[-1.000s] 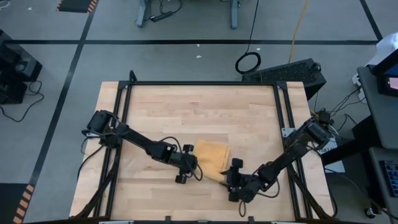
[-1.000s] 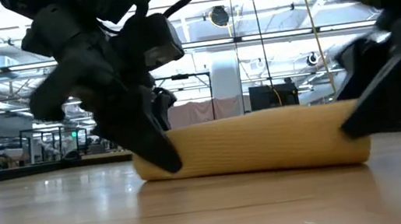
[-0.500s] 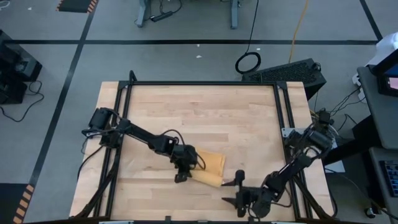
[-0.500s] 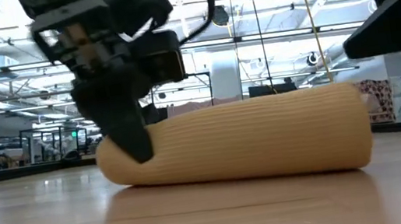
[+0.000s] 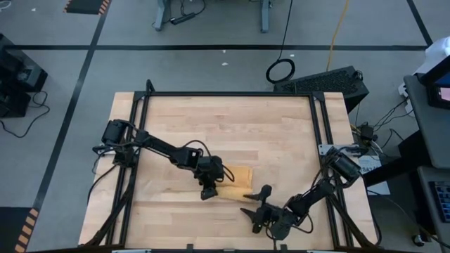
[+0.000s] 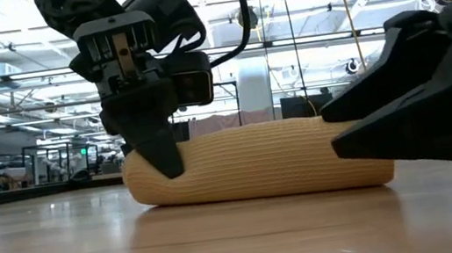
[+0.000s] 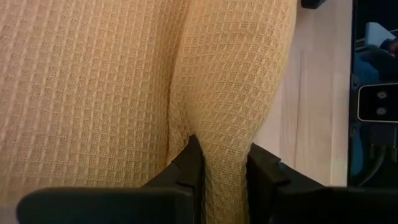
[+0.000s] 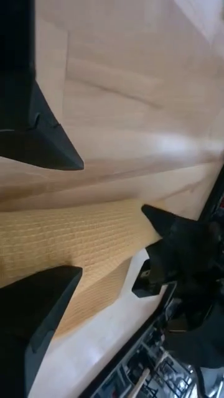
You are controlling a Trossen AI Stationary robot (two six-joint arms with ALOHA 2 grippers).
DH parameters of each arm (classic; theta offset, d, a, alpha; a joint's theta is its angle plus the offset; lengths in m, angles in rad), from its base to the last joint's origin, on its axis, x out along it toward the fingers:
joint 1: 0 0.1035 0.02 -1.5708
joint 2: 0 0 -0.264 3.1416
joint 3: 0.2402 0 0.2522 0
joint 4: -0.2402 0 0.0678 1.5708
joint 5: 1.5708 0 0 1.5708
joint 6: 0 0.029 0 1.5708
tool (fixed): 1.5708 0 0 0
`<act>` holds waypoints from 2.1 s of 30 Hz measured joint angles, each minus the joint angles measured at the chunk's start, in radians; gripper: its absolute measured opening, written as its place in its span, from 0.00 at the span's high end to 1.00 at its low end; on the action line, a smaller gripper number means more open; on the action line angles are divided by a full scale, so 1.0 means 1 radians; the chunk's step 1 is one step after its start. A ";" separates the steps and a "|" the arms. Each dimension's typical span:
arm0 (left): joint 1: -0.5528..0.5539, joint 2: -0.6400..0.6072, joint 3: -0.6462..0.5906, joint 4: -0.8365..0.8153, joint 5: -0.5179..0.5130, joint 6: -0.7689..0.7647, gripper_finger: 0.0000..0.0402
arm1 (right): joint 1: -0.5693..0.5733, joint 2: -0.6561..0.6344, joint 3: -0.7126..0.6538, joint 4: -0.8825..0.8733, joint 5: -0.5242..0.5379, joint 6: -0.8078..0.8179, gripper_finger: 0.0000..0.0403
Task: Roll towel
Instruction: Roll the yellow towel
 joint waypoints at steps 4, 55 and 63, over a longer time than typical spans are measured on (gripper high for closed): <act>0.000 0.001 0.000 -0.010 0.002 0.000 0.81 | -0.017 0.000 0.000 0.005 -0.003 -0.013 0.36; -0.372 -0.202 0.002 -0.069 -0.832 0.305 0.28 | -0.144 -0.010 -0.027 -0.102 -0.357 0.840 0.69; -0.450 -0.048 0.000 -0.040 -0.984 0.397 0.28 | -0.146 -0.010 -0.029 -0.061 -0.412 0.835 0.69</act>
